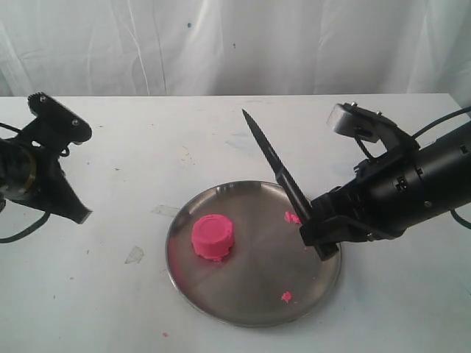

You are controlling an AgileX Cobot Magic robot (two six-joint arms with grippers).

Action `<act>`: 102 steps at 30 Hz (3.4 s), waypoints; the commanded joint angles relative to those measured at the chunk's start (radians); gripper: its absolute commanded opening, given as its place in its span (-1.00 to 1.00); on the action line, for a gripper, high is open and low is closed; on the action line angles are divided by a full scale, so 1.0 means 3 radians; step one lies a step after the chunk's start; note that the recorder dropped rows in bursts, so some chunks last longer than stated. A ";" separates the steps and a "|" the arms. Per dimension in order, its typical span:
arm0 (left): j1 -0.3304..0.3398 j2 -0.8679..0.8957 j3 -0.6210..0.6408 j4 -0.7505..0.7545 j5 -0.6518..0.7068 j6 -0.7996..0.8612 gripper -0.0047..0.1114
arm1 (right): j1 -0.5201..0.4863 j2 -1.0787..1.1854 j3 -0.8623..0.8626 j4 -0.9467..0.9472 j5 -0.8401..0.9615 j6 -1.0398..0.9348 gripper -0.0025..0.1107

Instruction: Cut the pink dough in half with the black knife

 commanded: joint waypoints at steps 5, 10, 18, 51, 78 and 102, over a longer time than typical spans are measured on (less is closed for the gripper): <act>-0.0341 0.0210 -0.0539 -0.3525 0.0788 0.3846 -0.92 | -0.0018 -0.0025 0.0001 0.0025 -0.0021 -0.0044 -0.96; -0.0350 0.0265 -0.0698 -0.4425 0.0630 0.4464 -0.92 | -0.0018 -0.0025 0.0001 0.0011 -0.0021 -0.0044 -0.96; -0.0350 0.0469 -0.0495 -0.5073 -0.0296 0.4569 -0.92 | -0.0018 -0.0025 0.0001 0.0011 -0.0073 -0.0044 -0.96; -0.0778 0.1159 -0.0820 -0.5340 -0.0329 0.5909 -0.92 | -0.0018 -0.0019 0.0008 -0.0012 -0.0169 -0.0215 -0.96; -0.0771 -0.0104 -0.0852 -0.4229 0.0089 0.5888 -0.92 | 0.0379 -0.0019 -0.0039 -0.0973 -0.0108 0.0296 -0.96; -0.0552 0.0458 -0.0845 -0.5056 -0.0620 0.5488 -0.92 | 0.0971 0.1044 -0.0696 -0.2001 -0.0285 0.0949 -0.96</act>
